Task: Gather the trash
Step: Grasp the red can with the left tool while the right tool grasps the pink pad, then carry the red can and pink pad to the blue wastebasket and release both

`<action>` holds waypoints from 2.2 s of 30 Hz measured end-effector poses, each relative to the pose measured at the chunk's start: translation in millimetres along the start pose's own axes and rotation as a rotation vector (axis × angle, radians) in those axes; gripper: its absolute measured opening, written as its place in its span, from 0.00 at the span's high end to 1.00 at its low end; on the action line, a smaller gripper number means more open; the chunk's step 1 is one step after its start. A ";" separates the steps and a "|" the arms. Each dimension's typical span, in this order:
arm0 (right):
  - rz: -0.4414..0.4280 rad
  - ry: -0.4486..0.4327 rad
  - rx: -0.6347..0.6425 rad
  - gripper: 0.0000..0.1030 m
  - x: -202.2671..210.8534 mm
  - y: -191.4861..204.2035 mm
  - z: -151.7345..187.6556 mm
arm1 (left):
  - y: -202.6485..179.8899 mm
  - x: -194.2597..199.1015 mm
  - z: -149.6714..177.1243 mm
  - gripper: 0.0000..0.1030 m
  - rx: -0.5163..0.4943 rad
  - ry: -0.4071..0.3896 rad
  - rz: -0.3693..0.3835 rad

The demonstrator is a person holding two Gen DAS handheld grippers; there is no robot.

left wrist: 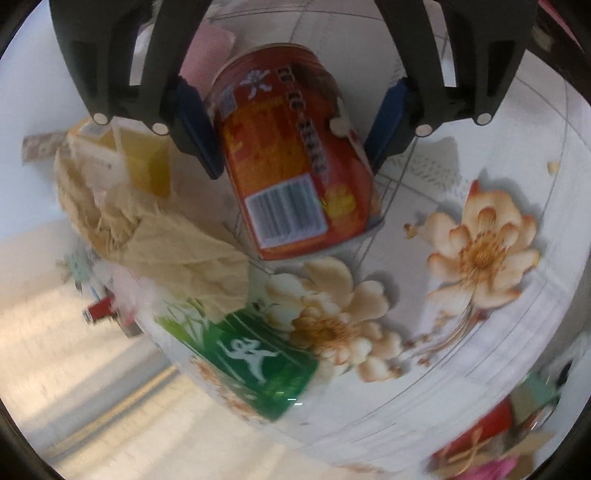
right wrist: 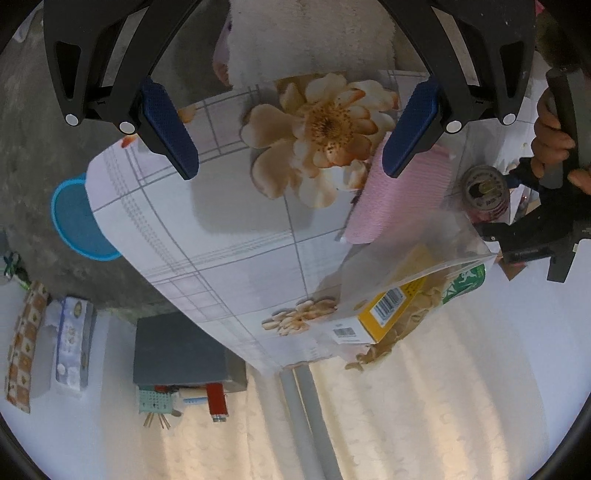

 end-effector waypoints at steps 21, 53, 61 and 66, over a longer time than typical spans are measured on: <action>-0.204 0.175 0.037 0.08 -30.5 59.1 -8.7 | 35.6 23.7 20.5 0.37 -0.359 -0.089 -0.062; -0.121 0.465 0.138 0.23 -40.0 46.0 2.5 | 67.4 31.4 28.5 0.38 -0.325 -0.092 0.092; -0.303 0.497 -0.086 0.24 0.8 34.7 19.4 | 76.4 37.6 31.6 0.38 -0.305 -0.088 0.114; -0.383 0.462 -0.171 0.24 10.5 29.2 19.5 | 84.6 48.8 39.5 0.38 -0.299 -0.075 0.135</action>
Point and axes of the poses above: each gripper's, at about its wrist camera, not at the fingertips, and x roughly against the way its jaws point, y to its left, z to its underside, the point moved 5 cm from there along -x, roughly the way its jaws point, and after that the axes turned 1 degree about y, right-handed, at the moved point
